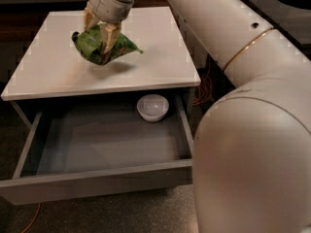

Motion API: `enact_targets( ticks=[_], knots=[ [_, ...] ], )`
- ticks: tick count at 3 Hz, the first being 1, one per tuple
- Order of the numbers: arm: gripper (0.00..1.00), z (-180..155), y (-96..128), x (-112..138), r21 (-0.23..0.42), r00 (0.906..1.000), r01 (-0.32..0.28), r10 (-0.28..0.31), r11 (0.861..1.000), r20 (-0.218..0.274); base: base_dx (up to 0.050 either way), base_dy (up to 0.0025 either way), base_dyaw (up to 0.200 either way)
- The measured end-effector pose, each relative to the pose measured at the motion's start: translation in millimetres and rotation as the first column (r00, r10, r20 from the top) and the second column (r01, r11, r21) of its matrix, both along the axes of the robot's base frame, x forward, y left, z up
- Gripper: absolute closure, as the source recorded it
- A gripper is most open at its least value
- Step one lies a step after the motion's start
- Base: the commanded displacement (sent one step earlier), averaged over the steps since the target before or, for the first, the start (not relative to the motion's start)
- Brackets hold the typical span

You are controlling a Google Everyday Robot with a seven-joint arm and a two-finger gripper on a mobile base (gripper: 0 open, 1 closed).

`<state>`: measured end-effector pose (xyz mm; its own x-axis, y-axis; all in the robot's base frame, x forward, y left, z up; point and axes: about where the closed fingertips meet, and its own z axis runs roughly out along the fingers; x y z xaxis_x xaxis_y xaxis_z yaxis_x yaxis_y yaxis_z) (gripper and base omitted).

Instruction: Pick green rice chip bag from top drawer and place on counter

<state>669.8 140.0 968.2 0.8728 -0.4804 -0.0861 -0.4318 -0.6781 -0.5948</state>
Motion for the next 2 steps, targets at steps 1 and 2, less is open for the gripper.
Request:
enact_targets(
  ticks=[1, 2],
  knots=[
    [1.0, -4.3, 0.4, 2.2, -0.01, 1.0, -0.008, 0.008, 1.0, 0.0, 0.0, 0.0, 0.0],
    [1.0, -24.5, 1.8, 12.3, -0.054, 0.999, -0.045, 0.045, 0.998, -0.004, 0.0, 0.0, 0.0]
  ],
)
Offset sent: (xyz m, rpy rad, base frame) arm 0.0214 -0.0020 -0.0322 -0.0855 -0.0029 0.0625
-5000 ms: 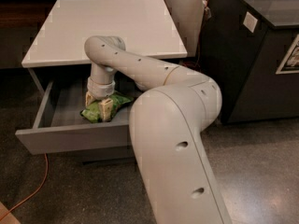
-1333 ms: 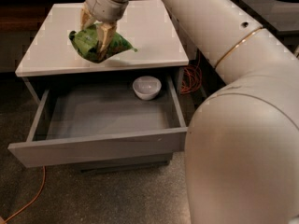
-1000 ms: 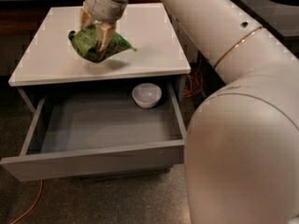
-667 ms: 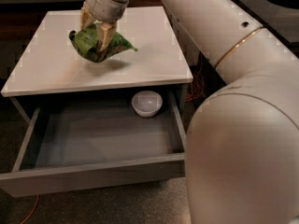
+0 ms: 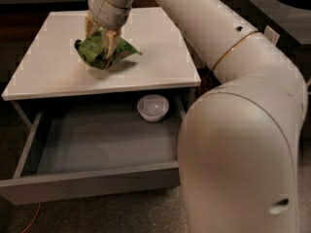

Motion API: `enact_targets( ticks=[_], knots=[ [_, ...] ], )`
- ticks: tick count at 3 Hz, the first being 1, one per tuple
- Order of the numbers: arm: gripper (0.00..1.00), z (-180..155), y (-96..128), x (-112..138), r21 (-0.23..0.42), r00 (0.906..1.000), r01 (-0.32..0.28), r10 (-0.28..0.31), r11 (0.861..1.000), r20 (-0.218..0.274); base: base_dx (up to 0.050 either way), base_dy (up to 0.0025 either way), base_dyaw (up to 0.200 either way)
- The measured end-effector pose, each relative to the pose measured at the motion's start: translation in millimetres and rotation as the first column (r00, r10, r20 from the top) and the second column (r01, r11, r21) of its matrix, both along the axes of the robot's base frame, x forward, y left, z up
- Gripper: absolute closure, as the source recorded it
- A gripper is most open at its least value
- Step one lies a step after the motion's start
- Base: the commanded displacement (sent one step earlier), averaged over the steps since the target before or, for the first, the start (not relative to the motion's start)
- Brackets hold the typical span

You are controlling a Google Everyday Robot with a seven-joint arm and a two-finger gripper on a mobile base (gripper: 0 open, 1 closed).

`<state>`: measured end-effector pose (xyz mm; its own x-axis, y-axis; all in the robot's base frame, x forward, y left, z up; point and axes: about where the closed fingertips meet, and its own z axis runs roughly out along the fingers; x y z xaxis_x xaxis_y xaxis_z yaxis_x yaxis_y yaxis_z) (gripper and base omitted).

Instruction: Pick green rice chip bag from top drawer and place on counter

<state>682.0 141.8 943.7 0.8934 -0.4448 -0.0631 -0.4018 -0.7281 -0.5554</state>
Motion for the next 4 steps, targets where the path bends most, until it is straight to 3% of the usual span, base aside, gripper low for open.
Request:
enact_targets(
  ticks=[1, 2, 4],
  knots=[
    [0.99, -25.4, -0.1, 11.4, -0.065, 0.9981, -0.062, 0.062, 0.996, -0.002, 0.0, 0.0, 0.0],
    [0.78, -33.4, -1.6, 18.3, -0.121, 0.9953, -0.091, 0.095, 0.988, 0.021, 0.0, 0.0, 0.0],
    [0.31, -39.3, 2.7, 20.2, -0.122, 0.9948, -0.097, 0.1, 0.988, 0.019, 0.0, 0.0, 0.0]
  ],
)
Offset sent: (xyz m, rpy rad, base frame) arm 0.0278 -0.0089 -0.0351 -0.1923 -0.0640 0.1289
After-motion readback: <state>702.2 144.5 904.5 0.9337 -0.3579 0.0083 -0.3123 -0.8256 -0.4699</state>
